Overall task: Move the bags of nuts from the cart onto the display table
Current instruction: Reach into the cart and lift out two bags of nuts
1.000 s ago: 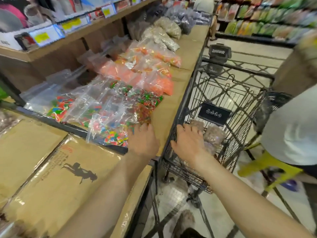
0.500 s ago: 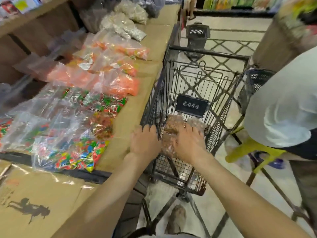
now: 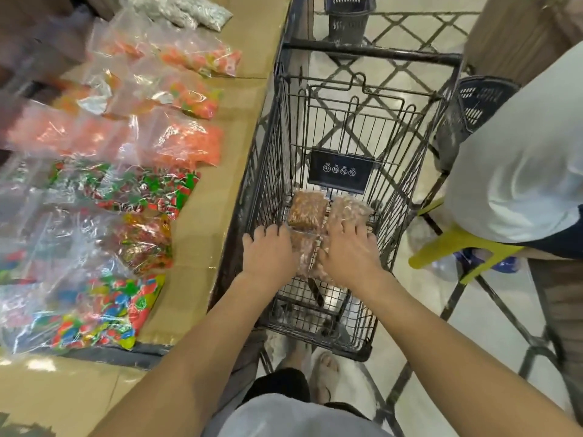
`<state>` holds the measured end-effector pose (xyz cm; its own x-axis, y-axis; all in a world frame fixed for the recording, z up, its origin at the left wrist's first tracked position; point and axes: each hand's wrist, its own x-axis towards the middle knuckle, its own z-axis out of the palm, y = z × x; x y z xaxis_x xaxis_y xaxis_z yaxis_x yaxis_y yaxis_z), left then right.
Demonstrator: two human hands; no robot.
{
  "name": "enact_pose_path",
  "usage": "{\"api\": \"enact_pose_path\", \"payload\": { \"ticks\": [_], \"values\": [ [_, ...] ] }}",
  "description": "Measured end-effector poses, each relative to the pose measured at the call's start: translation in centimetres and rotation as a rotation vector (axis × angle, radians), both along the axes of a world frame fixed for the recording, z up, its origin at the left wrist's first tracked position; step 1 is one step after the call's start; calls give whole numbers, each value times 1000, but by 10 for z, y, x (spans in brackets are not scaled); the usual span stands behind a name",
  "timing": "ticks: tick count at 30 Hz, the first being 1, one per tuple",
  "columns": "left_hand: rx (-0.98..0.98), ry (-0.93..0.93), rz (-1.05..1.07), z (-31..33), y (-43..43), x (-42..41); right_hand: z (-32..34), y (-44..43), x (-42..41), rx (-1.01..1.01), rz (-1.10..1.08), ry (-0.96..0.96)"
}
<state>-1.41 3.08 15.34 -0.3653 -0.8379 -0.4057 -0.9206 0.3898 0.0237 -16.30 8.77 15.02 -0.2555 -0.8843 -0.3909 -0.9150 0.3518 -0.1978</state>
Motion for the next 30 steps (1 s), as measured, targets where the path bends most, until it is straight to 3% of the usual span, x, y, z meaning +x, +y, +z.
{"api": "enact_pose_path", "payload": {
  "ticks": [12, 19, 26, 30],
  "values": [
    [193, -70, -88, -101, -75, -39, -89, -62, -28, 220, -114, -27],
    [378, -75, 31, -174, -95, -56, -173, -83, -37, 300, -224, -106],
    [644, 208, 566, -241, -111, -62, -249, -83, -50, 302, -540, -271],
    [619, 332, 804, -282, -115, -65, -282, -82, -54, 278, -738, -361]
  ]
}}
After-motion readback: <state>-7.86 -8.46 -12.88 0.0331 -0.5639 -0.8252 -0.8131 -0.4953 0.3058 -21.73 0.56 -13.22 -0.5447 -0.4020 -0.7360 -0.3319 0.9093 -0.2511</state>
